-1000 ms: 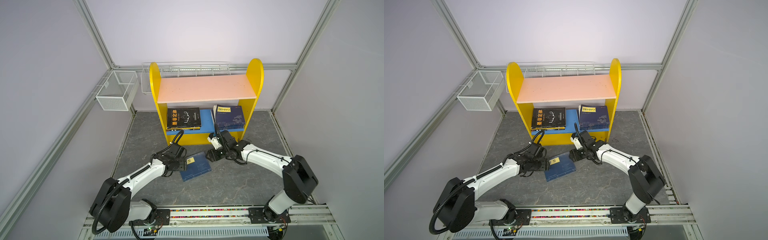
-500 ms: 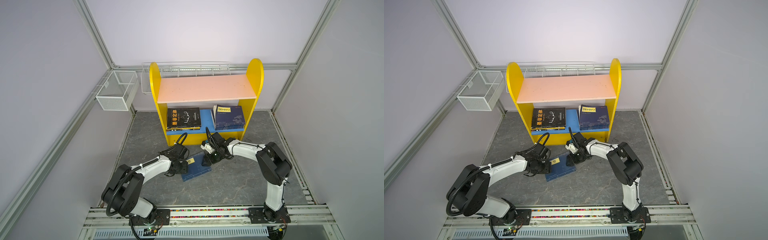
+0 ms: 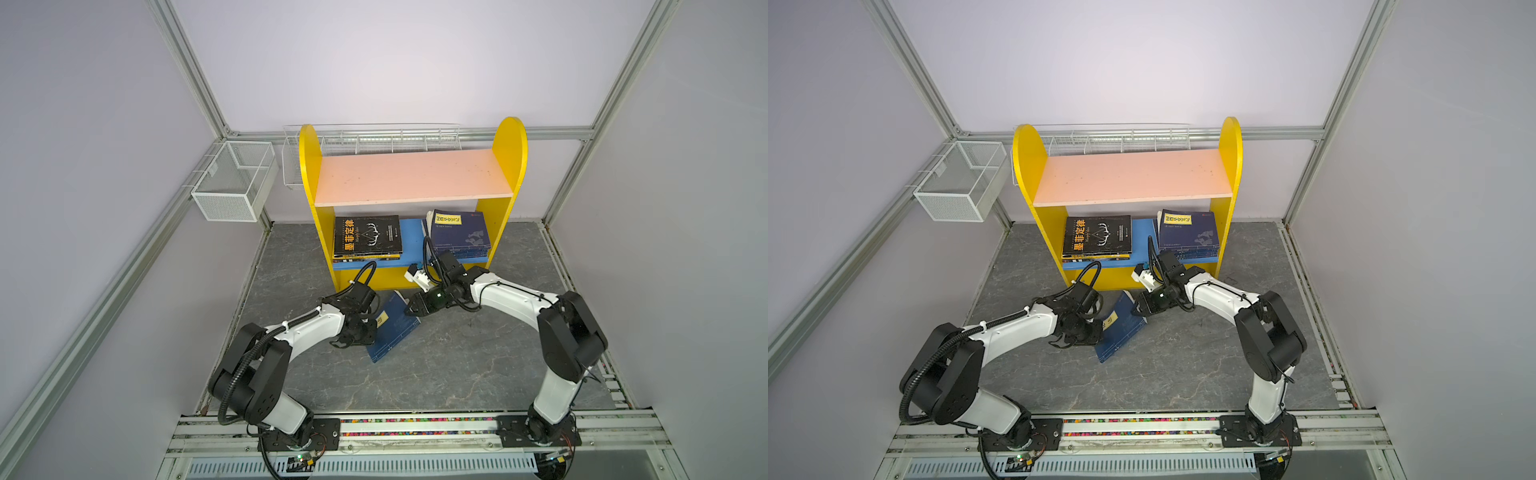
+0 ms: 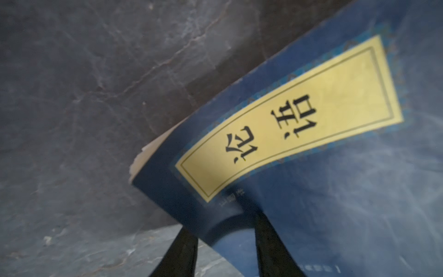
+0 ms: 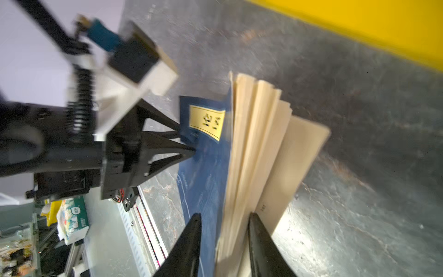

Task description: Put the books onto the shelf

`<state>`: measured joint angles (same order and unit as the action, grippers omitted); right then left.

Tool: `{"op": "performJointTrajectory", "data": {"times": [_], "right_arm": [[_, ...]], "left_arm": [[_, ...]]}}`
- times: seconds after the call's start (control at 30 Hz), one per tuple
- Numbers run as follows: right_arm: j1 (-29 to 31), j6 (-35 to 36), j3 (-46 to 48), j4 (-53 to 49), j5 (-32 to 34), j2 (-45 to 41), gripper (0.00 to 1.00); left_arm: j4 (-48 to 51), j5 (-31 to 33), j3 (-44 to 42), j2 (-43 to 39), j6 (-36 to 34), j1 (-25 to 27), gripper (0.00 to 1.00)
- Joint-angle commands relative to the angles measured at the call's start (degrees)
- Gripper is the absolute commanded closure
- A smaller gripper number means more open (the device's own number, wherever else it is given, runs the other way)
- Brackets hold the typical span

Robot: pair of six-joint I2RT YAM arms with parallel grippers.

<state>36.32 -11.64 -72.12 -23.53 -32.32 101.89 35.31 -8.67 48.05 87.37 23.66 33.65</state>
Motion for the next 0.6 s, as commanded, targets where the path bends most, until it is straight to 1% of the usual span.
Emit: {"op": "performJointTrajectory", "data": {"times": [0.0, 0.07, 0.13, 0.3, 0.33, 0.37, 0.4, 0.47, 0.53, 0.57], "right_arm": [[0.8, -0.6, 0.9, 3.5, -2.7, -2.0, 0.85], [0.4, -1.4, 2.2, 4.8, -1.7, -2.9, 0.91], [-0.1, -2.4, 3.4, 6.4, -1.7, -4.0, 0.94], [-1.0, -2.6, 5.2, 8.5, -2.9, -6.9, 0.94], [-1.5, -3.2, 6.0, 9.6, -3.5, -8.3, 0.94], [-2.1, -3.9, 6.9, 11.0, -4.6, -9.4, 0.94], [-3.0, -5.1, 7.9, 12.7, -5.9, -10.8, 0.94], [-4.9, -8.0, 9.5, 16.1, -9.2, -13.1, 0.94], [-6.4, -9.9, 10.9, 18.7, -12.4, -15.7, 0.94], [-6.9, -10.4, 11.2, 19.5, -13.3, -16.8, 0.94]], "left_arm": [[-2.1, -4.8, 3.6, -1.3, -2.2, 0.5, 0.6], [-2.9, -5.7, 3.7, -3.0, -1.8, -0.1, 0.59], [-4.8, -7.2, 3.0, -5.4, -0.8, -1.4, 0.59], [-10.9, -11.6, -1.0, -12.3, 3.7, -6.6, 0.58], [-12.4, -12.0, -2.1, -14.5, 4.9, -7.8, 0.56], [-13.5, -12.3, -3.4, -16.5, 6.0, -8.8, 0.52], [-14.6, -11.8, -4.6, -19.0, 7.8, -9.9, 0.45], [-15.1, -8.8, -6.2, -23.6, 10.7, -11.0, 0.35], [-17.6, -7.6, -8.7, -28.7, 11.7, -11.5, 0.23], [-18.8, -7.4, -9.7, -30.7, 12.3, -11.8, 0.2]]}}
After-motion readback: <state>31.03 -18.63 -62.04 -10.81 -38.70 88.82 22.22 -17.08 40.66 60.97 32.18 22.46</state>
